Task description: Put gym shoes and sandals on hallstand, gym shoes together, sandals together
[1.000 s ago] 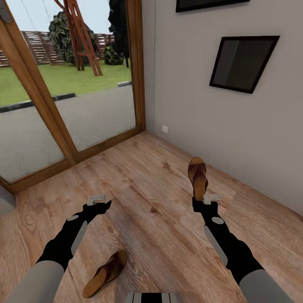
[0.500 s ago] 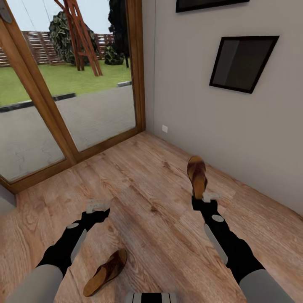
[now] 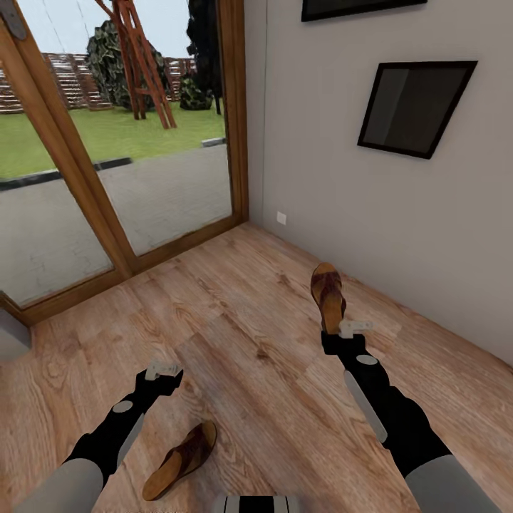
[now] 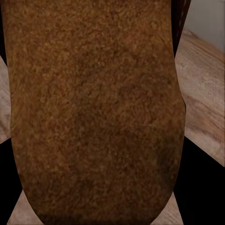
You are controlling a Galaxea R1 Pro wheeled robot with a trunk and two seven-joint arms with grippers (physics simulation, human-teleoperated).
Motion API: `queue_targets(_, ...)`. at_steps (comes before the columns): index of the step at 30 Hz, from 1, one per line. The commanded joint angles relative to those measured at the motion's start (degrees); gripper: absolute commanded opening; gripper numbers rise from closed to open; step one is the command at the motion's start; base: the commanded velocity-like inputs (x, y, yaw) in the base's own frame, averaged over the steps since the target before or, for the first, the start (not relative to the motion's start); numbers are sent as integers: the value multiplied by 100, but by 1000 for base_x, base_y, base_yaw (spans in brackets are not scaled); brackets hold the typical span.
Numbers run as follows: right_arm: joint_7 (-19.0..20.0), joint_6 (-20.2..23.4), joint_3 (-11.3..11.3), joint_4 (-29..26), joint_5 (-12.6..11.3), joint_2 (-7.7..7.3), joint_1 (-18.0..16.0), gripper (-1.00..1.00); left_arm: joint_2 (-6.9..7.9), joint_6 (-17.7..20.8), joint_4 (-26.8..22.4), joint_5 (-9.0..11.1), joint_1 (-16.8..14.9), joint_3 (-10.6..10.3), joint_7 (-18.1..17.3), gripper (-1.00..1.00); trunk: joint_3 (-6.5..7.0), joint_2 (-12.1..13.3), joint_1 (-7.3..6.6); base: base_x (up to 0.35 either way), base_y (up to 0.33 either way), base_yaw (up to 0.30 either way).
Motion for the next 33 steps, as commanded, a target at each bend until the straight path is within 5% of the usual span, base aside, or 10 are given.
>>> queue_targets(1,-60,15,21,-9,-60,-8,-4,-100,-5,-21,5,-45,-4,34,-37,100,-1,-2,-1,0,0,203)
queue_targets(30,-59,15,15,-17,-60,-8,-4,-100,-2,-22,19,-59,-3,34,-29,100,12,-2,-1,-11,12,24)
queue_targets(33,-60,15,3,-116,-60,-15,-4,-100,8,-73,347,-78,-1,30,-38,100,12,-2,-1,0,0,0)
